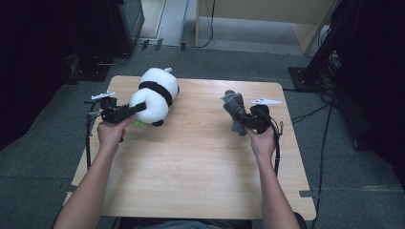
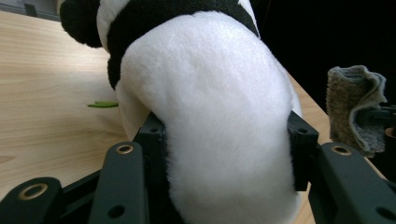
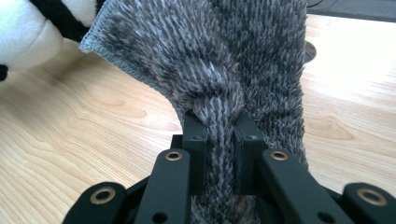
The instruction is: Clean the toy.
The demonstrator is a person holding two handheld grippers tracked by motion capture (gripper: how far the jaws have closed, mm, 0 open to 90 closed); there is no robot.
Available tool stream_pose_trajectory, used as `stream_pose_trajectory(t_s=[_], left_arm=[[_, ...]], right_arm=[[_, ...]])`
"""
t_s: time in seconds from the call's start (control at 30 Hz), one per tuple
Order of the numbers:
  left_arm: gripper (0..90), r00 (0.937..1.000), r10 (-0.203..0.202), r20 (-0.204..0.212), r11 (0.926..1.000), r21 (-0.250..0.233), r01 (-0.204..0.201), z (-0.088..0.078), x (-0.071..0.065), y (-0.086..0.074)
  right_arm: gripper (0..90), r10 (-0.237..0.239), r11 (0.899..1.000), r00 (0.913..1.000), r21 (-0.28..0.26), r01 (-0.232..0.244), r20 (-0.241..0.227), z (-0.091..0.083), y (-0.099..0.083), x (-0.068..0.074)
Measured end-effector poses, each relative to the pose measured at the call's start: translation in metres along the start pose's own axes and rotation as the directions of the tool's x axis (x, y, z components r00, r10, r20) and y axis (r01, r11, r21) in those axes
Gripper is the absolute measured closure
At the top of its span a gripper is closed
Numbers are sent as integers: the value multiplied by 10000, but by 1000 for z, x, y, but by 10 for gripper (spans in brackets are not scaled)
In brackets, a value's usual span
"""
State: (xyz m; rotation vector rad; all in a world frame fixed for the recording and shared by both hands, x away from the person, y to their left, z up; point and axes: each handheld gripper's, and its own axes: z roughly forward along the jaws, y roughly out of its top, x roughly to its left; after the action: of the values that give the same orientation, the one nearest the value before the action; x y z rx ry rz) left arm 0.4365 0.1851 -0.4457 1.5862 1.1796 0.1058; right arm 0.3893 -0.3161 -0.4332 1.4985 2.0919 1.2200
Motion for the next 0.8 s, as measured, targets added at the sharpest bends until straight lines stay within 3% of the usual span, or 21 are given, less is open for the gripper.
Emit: stream_pose_trajectory(t_s=[0.13,0.2,0.37,0.5,0.6,0.8], left_arm=[[481,9995,-51,-302,9999,122,54,2,9,-5],[479,9988,-129,-474,9993,358,146,5,12,-7],[469,9977,-460,-489,9987,196,471,4,22,-9],[425,9955,-6,-951,9973,725,75,7,32,-13],[403,9953,-261,-936,9971,681,325,7,38,-14],[338,9939,172,-1091,9977,671,-99,8,40,-16]], right_arm=[[796,133,9991,9999,395,-132,-5,1,-4,-11],[797,157,9979,9997,624,-170,204,5,-7,-16],[796,195,9966,9974,786,-250,692,11,-17,-32],[787,484,9936,9949,973,-570,881,17,-25,-44],[774,478,9921,9932,1100,-595,1060,22,-29,-50],[762,613,9881,9907,1329,-774,1213,31,-35,-56]])
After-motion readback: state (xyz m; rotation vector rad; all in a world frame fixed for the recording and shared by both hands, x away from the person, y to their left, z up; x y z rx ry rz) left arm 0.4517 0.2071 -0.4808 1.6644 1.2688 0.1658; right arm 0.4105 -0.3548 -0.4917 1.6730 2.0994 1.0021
